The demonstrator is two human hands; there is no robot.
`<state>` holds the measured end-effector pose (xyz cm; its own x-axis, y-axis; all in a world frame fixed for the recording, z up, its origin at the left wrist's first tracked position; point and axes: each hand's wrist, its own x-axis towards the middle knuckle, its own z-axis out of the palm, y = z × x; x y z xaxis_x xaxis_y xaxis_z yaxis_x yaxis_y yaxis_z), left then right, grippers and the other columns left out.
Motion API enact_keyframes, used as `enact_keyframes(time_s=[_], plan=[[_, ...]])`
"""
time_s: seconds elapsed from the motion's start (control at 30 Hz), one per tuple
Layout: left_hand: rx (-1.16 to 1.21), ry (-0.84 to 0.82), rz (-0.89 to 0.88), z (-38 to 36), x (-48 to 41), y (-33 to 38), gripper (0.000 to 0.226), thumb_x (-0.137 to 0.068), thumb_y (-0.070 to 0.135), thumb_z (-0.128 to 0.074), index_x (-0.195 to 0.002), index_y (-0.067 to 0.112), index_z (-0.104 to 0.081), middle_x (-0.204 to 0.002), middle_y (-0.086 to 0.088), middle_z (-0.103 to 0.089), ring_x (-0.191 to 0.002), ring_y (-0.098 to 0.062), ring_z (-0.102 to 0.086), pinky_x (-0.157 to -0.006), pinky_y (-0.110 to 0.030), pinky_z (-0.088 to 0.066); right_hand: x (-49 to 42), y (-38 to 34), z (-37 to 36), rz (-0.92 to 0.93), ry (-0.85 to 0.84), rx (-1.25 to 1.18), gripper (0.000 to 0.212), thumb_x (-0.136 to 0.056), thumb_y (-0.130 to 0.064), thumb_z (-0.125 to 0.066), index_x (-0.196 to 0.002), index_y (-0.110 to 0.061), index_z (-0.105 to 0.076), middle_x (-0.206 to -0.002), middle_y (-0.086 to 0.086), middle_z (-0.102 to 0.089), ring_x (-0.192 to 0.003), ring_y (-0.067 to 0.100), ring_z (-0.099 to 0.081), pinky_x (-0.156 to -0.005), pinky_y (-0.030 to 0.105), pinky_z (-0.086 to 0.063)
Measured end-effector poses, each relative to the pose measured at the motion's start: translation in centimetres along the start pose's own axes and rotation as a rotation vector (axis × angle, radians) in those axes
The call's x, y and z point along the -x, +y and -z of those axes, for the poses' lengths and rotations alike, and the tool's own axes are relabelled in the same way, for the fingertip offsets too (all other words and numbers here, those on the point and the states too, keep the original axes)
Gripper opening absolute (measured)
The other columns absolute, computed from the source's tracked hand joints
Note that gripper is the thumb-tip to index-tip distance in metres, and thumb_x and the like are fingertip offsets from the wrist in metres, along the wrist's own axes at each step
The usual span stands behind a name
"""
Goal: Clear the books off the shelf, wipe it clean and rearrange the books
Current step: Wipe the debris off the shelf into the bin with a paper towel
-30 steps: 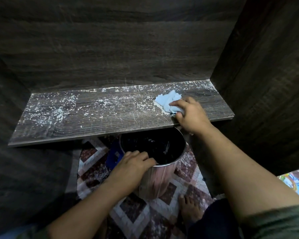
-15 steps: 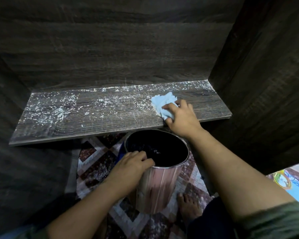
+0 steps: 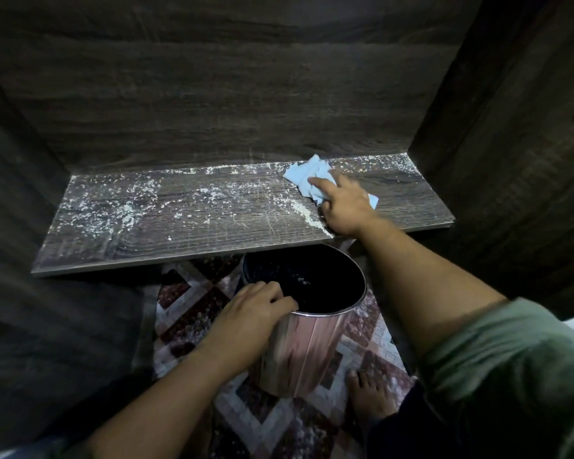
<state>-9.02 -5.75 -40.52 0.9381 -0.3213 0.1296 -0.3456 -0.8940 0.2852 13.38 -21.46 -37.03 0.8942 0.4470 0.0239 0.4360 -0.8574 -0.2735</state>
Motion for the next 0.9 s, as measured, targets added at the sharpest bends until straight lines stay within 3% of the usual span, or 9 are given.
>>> enact_keyframes(time_s=[0.13, 0.3, 0.4, 0.57, 0.67, 0.8, 0.9], plan=[[0.000, 0.014, 0.003, 0.1, 0.0, 0.0, 0.040, -0.069, 0.007, -0.068, -0.104, 0.025, -0.063, -0.085, 0.004, -0.049, -0.077, -0.019, -0.053, -0.068, -0.030, -0.046, 1.0, -0.6, -0.3, -0.013, 0.009, 0.020, 0.056, -0.095, -0.022, -0.043, -0.147, -0.040, -0.032, -0.156, 0.009, -0.023, -0.133, 0.033, -0.027, -0.111, 0.041, -0.023], [-0.028, 0.023, 0.008, 0.5, 0.0, 0.5, 0.033, -0.076, 0.022, -0.040, -0.100, 0.028, -0.062, -0.083, 0.006, -0.049, -0.076, -0.017, -0.052, -0.066, -0.028, -0.044, 4.0, -1.8, 0.0, -0.001, -0.007, 0.051, 0.056, -0.096, -0.023, -0.043, -0.148, -0.039, -0.030, -0.151, 0.012, -0.026, -0.125, 0.034, -0.029, -0.106, 0.043, -0.026], [-0.026, 0.031, 0.011, 0.8, 0.1, 0.6, 0.034, -0.075, 0.024, -0.037, -0.096, 0.027, -0.064, -0.080, 0.006, -0.048, -0.073, -0.017, -0.052, -0.064, -0.028, -0.044, 5.3, -2.1, -0.1, 0.024, -0.010, 0.055, 0.055, -0.095, -0.023, -0.046, -0.147, -0.038, -0.034, -0.148, 0.011, -0.029, -0.123, 0.034, -0.030, -0.106, 0.041, -0.026], [-0.007, 0.034, 0.023, 1.0, -0.2, 0.7, 0.031, -0.075, 0.024, -0.036, -0.093, 0.027, -0.061, -0.079, 0.006, -0.048, -0.072, -0.017, -0.051, -0.064, -0.025, -0.035, 4.3, -1.7, 1.2, -0.029, 0.165, -0.338, 0.052, -0.093, -0.012, -0.046, -0.142, -0.027, -0.046, -0.133, 0.018, -0.041, -0.122, 0.037, -0.039, -0.110, 0.037, -0.030], [-0.008, 0.036, 0.022, 1.2, -0.2, 0.8, 0.032, -0.074, 0.023, -0.036, -0.092, 0.027, -0.062, -0.078, 0.006, -0.048, -0.071, -0.016, -0.052, -0.066, -0.024, -0.032, 2.6, -1.9, 2.4, -0.122, 0.147, -0.225, 0.052, -0.096, -0.021, -0.046, -0.145, -0.033, -0.039, -0.145, 0.015, -0.031, -0.127, 0.036, -0.031, -0.110, 0.041, -0.027], [-0.008, 0.041, 0.032, 1.1, -0.2, 0.6, 0.035, -0.074, 0.024, -0.037, -0.095, 0.027, -0.065, -0.079, 0.005, -0.050, -0.072, -0.017, -0.053, -0.064, -0.025, -0.039, 2.4, -1.7, 0.5, -0.139, -0.052, 0.012, 0.052, -0.097, -0.057, -0.032, -0.147, -0.043, -0.027, -0.159, 0.006, -0.013, -0.141, 0.032, -0.018, -0.112, 0.049, -0.017], [-0.023, 0.037, 0.046, 1.1, -0.1, 0.7, 0.037, -0.075, 0.024, -0.035, -0.095, 0.027, -0.066, -0.080, 0.005, -0.050, -0.073, -0.016, -0.054, -0.065, -0.026, -0.044, 3.0, -1.5, -0.5, -0.064, 0.016, 0.019, 0.047, -0.100, -0.050, -0.032, -0.146, -0.040, -0.031, -0.158, 0.009, -0.017, -0.142, 0.030, -0.019, -0.112, 0.047, -0.019]])
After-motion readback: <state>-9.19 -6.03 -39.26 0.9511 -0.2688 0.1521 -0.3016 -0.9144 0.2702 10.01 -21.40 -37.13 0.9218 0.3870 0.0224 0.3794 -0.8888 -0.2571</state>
